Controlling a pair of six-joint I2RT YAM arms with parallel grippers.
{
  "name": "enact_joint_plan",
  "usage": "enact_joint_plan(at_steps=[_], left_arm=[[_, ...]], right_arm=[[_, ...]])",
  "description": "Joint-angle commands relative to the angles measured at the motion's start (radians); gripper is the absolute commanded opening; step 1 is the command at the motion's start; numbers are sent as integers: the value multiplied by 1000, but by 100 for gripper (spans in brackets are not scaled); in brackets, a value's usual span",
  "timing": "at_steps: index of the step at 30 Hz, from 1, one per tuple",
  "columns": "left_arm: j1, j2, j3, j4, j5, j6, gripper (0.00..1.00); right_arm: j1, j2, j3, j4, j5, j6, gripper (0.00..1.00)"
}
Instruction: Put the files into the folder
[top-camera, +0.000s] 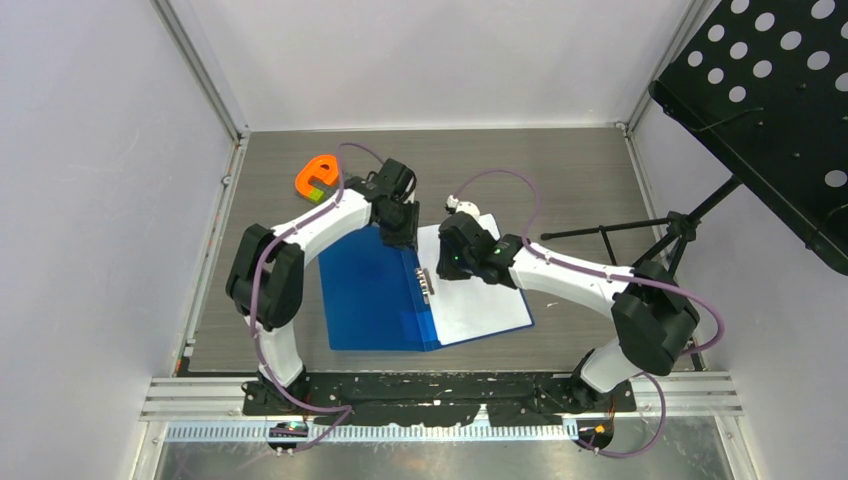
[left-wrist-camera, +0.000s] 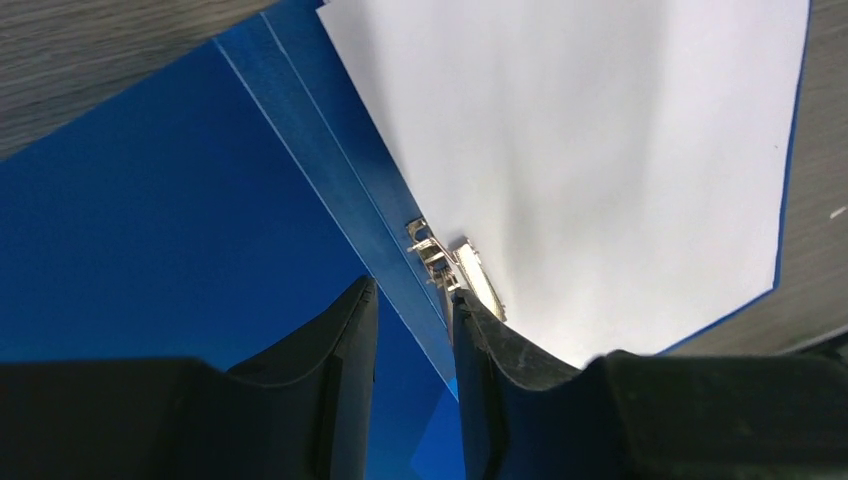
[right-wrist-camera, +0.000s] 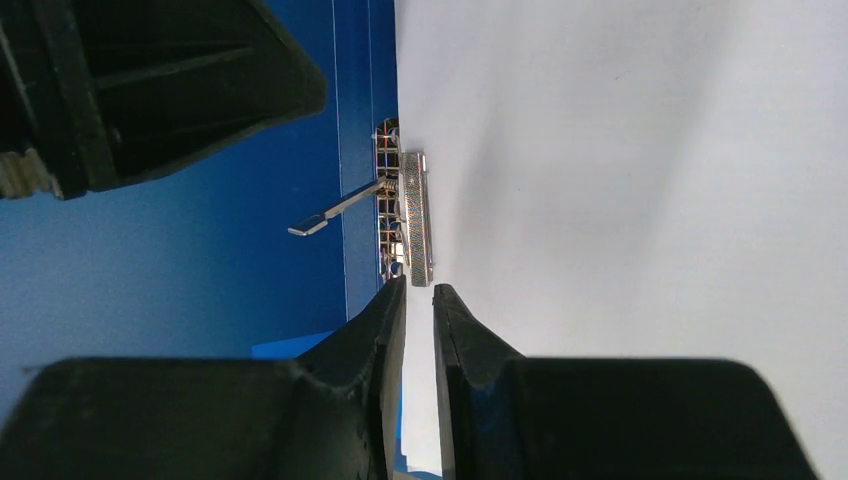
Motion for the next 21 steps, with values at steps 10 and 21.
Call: enact_joint_plan(at_steps=[10,21], left_arm=[[-21,91,86,3,-69,-110,35],[-22,148,65,42,2,-122,31]], right_arm=[[78,48,197,-92,103,-44,32],[133,175,300,-108,152,-31,32]])
